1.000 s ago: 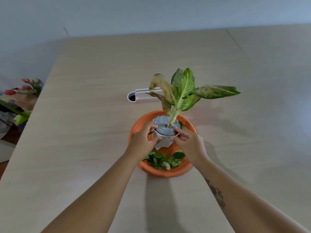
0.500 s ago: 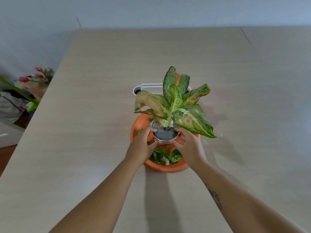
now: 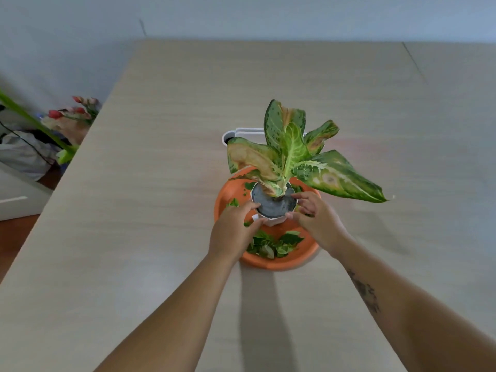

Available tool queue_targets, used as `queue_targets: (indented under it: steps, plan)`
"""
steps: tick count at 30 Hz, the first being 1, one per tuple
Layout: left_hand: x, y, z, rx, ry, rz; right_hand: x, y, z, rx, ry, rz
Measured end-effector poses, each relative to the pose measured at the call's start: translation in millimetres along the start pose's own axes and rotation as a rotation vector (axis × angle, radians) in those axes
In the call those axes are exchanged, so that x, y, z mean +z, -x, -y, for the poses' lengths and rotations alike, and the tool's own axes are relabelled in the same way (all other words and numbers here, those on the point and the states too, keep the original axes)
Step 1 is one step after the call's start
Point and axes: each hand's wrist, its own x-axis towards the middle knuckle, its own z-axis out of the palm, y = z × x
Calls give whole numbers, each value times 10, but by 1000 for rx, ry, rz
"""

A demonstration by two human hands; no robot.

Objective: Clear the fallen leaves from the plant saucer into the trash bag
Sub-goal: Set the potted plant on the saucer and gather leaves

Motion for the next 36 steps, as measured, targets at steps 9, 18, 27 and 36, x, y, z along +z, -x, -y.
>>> queue_targets:
  steps: [9,18,27,36]
  plan:
    - [-29,15,48,-50,59,-28,53,14,-48,38,-14,-67]
    - [-27,-169,176,-5,-440,328,276,225,-237,-45,781,106]
    - [40,-97,223,56,-465,490,486,278,-318,-98,818,191]
    - [8,-183,293,129,-496,497,603,268,-347,-74,856,84]
